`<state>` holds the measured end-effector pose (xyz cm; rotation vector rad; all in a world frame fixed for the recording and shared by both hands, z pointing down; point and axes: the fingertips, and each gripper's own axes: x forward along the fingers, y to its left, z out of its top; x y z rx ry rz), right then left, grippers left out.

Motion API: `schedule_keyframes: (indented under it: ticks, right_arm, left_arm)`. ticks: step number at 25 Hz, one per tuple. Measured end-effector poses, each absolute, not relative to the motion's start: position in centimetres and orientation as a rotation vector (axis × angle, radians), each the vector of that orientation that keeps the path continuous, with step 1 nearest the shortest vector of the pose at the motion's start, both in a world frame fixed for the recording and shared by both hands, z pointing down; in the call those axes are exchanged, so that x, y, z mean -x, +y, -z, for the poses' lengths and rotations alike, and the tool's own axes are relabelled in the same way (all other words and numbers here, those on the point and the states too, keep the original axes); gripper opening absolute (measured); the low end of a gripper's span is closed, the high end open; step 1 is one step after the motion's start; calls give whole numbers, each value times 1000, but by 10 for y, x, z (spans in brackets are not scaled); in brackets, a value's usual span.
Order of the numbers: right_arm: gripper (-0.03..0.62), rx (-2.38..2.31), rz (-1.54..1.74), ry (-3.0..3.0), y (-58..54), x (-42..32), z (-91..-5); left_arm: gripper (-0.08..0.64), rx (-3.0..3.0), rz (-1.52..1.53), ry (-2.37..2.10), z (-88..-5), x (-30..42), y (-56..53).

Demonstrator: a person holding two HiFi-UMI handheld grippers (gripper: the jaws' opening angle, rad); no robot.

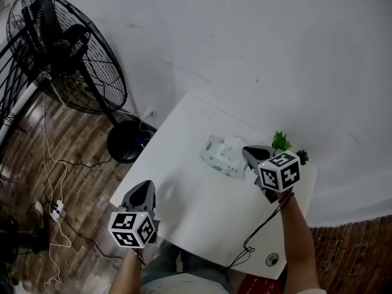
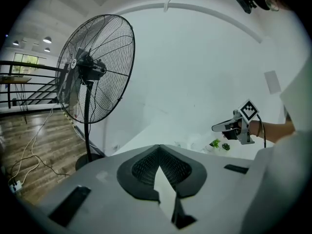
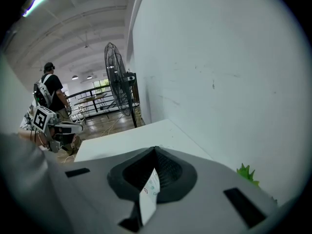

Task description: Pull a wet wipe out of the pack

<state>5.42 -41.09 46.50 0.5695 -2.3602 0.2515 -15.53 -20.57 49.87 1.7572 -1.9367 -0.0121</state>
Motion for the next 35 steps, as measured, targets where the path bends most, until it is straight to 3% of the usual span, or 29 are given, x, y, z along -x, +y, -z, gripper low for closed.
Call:
schedule_keyframes:
  ticks: [21,35]
  right_arm:
    - [0,-868,-221,-2536,-375,-99,-361]
    - [0,-1645,-258,-2475,-320,-238,-338]
  left_arm:
    - [2,-1995,68,-1868,-438,145,-263]
    - [2,-2239,55,-1737,-386,91,-337]
